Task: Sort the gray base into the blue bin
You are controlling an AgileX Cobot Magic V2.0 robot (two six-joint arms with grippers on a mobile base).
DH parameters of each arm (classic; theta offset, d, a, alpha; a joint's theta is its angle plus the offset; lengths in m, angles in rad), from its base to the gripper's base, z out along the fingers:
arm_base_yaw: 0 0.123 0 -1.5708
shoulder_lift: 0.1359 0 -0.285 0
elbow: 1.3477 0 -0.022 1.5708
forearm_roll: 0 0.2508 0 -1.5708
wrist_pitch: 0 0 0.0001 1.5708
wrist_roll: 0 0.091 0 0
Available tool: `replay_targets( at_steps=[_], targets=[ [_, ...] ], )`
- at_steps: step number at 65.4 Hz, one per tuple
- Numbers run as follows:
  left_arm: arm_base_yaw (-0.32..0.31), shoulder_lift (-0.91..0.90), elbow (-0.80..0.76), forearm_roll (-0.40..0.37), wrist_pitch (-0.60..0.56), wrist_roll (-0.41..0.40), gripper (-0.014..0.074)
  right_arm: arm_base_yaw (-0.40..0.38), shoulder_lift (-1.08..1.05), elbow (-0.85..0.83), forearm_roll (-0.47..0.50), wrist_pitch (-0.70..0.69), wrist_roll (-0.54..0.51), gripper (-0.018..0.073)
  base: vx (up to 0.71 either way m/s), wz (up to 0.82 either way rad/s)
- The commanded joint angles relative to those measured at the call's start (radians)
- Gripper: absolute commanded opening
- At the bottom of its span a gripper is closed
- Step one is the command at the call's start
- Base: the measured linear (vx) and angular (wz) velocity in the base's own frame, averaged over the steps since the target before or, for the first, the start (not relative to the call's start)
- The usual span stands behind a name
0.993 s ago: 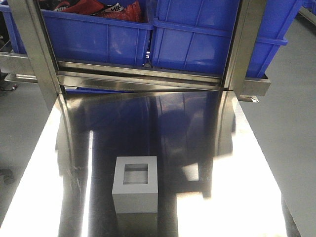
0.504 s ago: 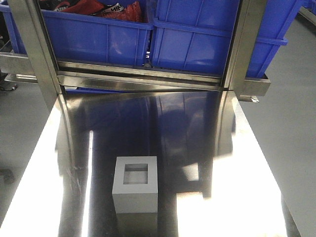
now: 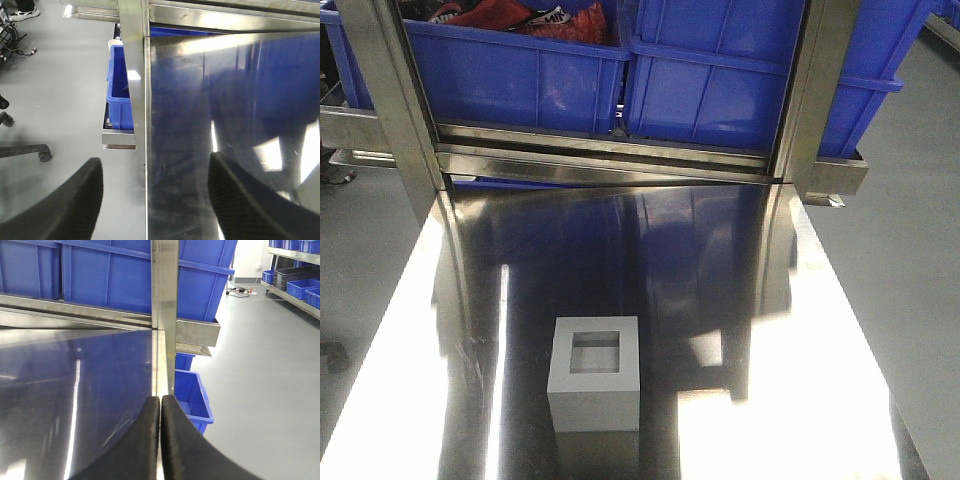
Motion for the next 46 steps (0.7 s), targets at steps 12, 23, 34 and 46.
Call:
replay_targets(
  at_steps=[12, 23, 34, 46],
  targets=[
    [-0.007, 0.02, -0.043, -0.136, -0.116, 0.013, 0.0447, -0.005, -0.012, 0.014, -0.006, -0.074, -0.005, -0.0009, 0.0, 0.0],
    [-0.007, 0.116, -0.129, -0.381, -0.069, 0.221, 0.0447, -0.005, -0.012, 0.014, -0.006, -0.074, -0.005, -0.0009, 0.0, 0.0],
    [-0.007, 0.243, -0.215, -0.759, 0.05, 0.598, 0.0447, -0.005, -0.012, 0.014, -0.006, -0.074, -0.005, -0.0009, 0.0, 0.0],
    [-0.007, 0.392, -0.282, -1.074, 0.18, 0.859, 0.0447, -0.005, -0.012, 0.014, -0.006, -0.074, -0.005, -0.0009, 0.0, 0.0]
  ],
)
